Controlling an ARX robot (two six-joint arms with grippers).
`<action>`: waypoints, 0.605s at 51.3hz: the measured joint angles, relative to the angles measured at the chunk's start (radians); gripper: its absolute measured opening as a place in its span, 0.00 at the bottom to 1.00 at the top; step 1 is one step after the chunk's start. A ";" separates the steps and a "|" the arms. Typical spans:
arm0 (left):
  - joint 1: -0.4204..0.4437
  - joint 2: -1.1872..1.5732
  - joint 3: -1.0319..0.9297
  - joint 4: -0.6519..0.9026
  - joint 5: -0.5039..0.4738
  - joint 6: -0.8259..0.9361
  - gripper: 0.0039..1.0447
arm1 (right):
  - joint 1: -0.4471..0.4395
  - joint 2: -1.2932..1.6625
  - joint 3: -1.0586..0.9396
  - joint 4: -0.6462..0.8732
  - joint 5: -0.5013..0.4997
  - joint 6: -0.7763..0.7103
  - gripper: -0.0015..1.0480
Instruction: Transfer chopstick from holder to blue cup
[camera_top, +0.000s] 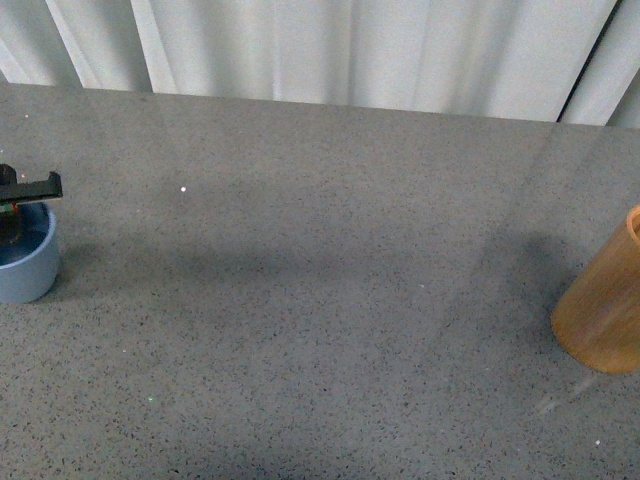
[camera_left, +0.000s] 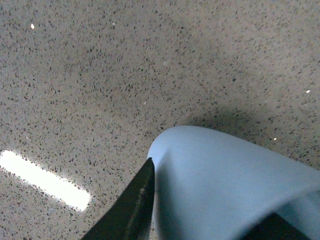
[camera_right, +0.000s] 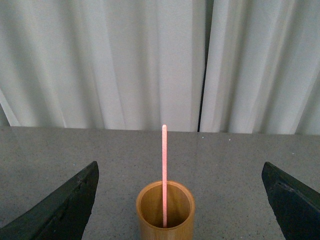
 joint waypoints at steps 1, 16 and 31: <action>-0.004 -0.002 0.005 -0.004 -0.004 -0.002 0.29 | 0.000 0.000 0.000 0.000 0.000 0.000 0.90; -0.065 -0.099 0.000 -0.090 0.008 0.031 0.03 | 0.000 0.000 0.000 0.000 0.000 0.000 0.90; -0.433 -0.244 0.001 -0.282 0.127 -0.044 0.03 | 0.000 0.000 0.000 0.000 0.000 0.000 0.90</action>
